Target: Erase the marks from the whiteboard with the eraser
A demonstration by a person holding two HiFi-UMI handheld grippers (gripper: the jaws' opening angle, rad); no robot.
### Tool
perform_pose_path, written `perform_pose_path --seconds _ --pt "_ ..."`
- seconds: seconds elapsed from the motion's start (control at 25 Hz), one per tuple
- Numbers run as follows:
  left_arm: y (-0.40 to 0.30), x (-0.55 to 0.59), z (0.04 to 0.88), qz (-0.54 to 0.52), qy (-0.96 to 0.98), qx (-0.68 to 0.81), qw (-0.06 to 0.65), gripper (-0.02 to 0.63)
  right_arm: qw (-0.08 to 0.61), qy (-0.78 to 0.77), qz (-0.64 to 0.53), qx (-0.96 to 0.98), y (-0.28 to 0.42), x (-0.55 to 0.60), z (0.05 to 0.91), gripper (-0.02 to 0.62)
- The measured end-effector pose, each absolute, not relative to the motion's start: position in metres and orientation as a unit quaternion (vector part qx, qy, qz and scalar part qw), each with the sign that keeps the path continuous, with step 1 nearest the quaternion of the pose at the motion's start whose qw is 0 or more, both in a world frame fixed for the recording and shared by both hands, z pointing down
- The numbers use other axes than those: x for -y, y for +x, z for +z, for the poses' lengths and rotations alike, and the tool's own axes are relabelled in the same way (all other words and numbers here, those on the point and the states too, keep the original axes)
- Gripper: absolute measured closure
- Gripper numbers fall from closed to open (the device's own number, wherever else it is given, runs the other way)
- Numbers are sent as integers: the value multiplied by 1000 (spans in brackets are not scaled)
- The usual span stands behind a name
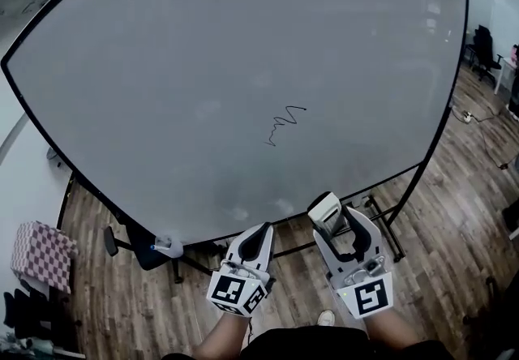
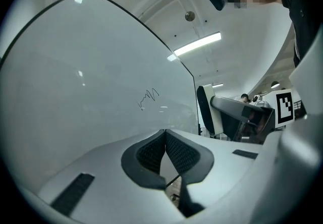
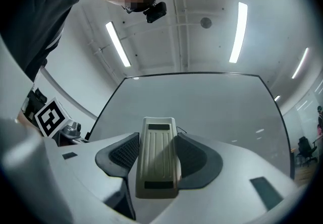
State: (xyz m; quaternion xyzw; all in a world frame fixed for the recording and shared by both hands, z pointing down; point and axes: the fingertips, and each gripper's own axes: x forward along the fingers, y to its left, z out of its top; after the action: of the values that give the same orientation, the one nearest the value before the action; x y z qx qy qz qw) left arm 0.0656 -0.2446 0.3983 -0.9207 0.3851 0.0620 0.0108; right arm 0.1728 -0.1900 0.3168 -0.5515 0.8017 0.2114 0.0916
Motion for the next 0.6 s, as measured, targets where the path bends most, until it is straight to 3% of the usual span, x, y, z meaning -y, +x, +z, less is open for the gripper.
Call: perform_pose_path --seconds 0.6 --pt "48 278 374 71 -885 -457 52 586 107 -504 254 -819 171 262 285 341"
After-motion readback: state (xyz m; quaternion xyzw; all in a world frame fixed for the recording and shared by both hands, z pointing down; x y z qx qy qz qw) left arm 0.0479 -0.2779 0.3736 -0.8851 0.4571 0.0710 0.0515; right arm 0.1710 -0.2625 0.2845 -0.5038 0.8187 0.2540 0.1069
